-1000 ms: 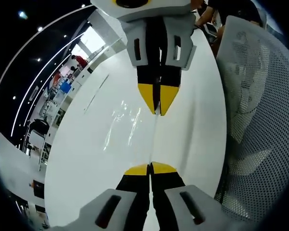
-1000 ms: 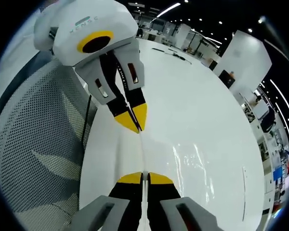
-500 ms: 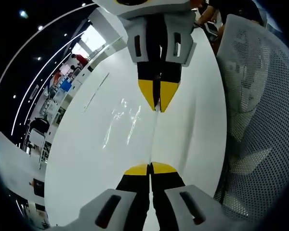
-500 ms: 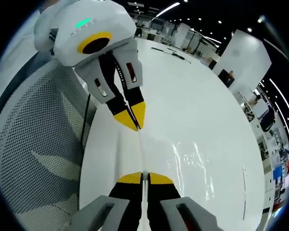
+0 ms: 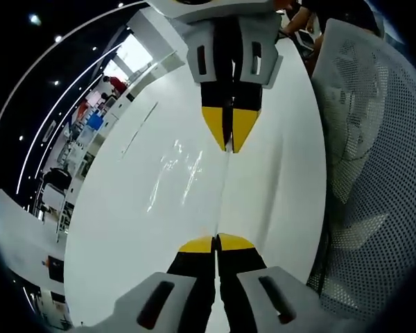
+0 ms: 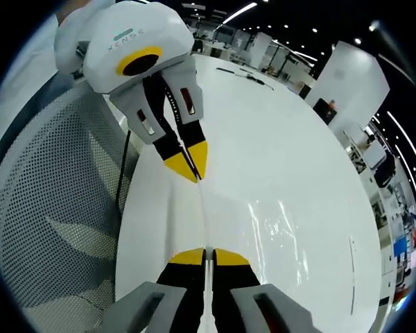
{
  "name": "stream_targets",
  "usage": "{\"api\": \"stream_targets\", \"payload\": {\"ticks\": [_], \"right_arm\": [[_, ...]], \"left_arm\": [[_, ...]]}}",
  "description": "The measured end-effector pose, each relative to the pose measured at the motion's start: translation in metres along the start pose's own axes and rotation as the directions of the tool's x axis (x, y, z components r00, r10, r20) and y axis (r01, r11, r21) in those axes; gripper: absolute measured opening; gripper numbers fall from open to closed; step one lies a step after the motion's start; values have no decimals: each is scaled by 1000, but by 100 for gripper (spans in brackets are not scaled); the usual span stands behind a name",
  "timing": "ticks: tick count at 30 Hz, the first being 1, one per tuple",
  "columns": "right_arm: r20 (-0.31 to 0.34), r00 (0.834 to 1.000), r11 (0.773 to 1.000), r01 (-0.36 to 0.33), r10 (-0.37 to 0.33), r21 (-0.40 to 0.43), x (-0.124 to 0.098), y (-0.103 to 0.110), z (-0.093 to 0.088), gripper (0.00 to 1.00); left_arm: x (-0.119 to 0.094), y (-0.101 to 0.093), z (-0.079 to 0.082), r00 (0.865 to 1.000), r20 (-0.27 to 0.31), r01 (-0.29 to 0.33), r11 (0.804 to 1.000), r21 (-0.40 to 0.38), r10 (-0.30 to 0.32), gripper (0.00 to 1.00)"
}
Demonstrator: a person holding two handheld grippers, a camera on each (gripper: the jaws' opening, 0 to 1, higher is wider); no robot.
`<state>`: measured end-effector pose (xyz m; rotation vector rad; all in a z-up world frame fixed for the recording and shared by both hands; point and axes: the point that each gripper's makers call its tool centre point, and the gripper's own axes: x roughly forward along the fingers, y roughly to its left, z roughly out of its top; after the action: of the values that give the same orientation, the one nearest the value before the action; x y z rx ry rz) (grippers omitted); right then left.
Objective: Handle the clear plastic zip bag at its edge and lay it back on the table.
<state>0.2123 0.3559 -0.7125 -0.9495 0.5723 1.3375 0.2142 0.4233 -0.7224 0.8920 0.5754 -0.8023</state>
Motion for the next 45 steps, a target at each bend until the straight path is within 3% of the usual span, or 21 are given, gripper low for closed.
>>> {"api": "stream_targets", "payload": {"ticks": [17,18,19,21,23,26,29,31,36,45], "right_arm": [[-13,1000,1000,4,-4,11,0,-1,-7,0],[-19,1000,1000,6,-6,10,-1,-1,-8,0],[-81,996,999,22,-24,-25,-4,-6,-21,0],[-36,999,998,7,-5,54,-6,-4,-21,0],[-29,999,996,28,-26,83,-10,-12,-24,0],[-24,999,997,32,-30,77,-10,-13,-22,0],[-23,1000,998,22,-20,62,-8,-9,-18,0],[-27,1000,999,14,-13,50,-5,-5,-16,0],[-22,1000,999,5,-4,44,-2,-1,-12,0],[-8,1000,999,1,-1,45,0,-2,-7,0]], "left_arm": [[2,1,-10,1000,-16,2,1000,-14,-2,0],[2,1,-14,999,-32,1,1000,-21,-2,0],[3,4,-26,997,-72,-9,1000,-18,8,0],[2,2,-33,998,-62,-2,994,-112,-5,0],[-1,4,-33,999,-51,3,997,-83,-7,0],[-3,6,-19,1000,-9,-24,1000,-12,24,0],[-1,11,-10,999,23,-40,999,-7,40,0],[0,18,-4,997,37,-68,998,6,67,8],[3,14,-2,999,28,-28,1000,8,28,11],[5,8,6,999,32,-18,998,62,16,3]]}}
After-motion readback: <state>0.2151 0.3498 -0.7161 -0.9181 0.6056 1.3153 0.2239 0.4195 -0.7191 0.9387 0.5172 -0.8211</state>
